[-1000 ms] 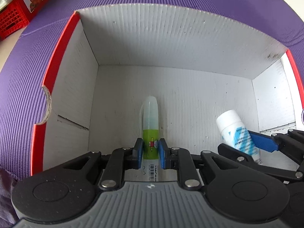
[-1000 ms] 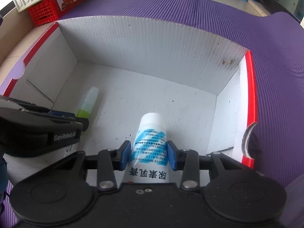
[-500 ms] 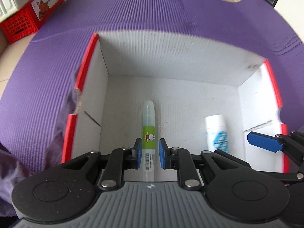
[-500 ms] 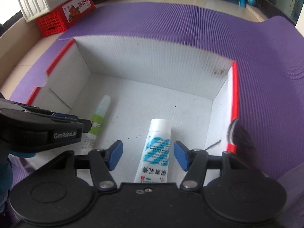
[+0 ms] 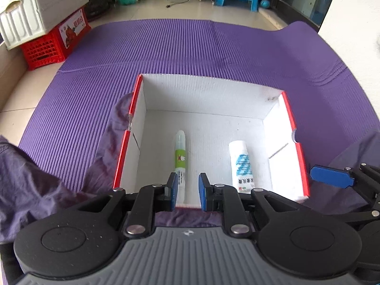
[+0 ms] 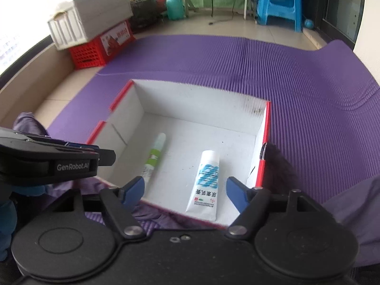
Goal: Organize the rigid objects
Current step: 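Open both tools to release glue stick and tube inside the box, then move both tools back over the remaining items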
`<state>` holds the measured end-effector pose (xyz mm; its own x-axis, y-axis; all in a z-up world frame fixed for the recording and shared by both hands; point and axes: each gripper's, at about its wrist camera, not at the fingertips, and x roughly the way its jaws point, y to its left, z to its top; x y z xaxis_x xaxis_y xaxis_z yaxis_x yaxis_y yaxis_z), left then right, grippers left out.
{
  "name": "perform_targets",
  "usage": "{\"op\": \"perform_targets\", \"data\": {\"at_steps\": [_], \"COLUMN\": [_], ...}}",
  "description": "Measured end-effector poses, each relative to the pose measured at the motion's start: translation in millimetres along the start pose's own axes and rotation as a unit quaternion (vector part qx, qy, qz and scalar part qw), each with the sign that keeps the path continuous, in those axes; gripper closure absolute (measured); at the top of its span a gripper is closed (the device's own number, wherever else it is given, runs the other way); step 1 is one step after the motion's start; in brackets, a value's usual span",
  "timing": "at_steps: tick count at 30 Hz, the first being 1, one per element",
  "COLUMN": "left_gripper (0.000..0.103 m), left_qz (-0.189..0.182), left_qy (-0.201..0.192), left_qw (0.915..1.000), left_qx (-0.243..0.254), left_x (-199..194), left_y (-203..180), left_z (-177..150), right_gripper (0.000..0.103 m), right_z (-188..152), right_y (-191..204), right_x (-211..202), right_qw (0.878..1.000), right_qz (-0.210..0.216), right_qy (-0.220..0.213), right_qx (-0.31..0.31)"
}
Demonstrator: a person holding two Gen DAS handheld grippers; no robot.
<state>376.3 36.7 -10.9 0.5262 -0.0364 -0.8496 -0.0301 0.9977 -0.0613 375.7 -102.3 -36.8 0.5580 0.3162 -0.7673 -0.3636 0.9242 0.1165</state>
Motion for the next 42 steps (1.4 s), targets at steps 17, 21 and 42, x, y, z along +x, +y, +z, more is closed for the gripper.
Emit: {"op": "perform_targets", "data": {"at_steps": [17,21,42], "left_gripper": [0.085,0.053,0.000], "left_qz": [-0.018,-0.022,-0.013], "left_qy": [-0.049,-0.063,-0.094], "left_qw": [0.9986,0.9978,0.9952], "left_qx": [-0.003,-0.005,-0.024], "left_x": [-84.2,-99.0,-137.3], "left_y": [-3.1,-4.0,-17.2], "left_z": [-71.2,-87.2,-168.7], "right_gripper": [0.015,0.015,0.000], "right_z": [-49.1,-62.1,-147.4], "right_y": [17.0,17.3,12.4], "right_x": [-91.0,-104.6,-160.7], "right_qw": [0.996,0.995,0.991], "right_qz": [0.025,0.032,0.053], "right_qy": [-0.078,-0.090,-0.125], "right_qx": [-0.026,-0.021,-0.005]}}
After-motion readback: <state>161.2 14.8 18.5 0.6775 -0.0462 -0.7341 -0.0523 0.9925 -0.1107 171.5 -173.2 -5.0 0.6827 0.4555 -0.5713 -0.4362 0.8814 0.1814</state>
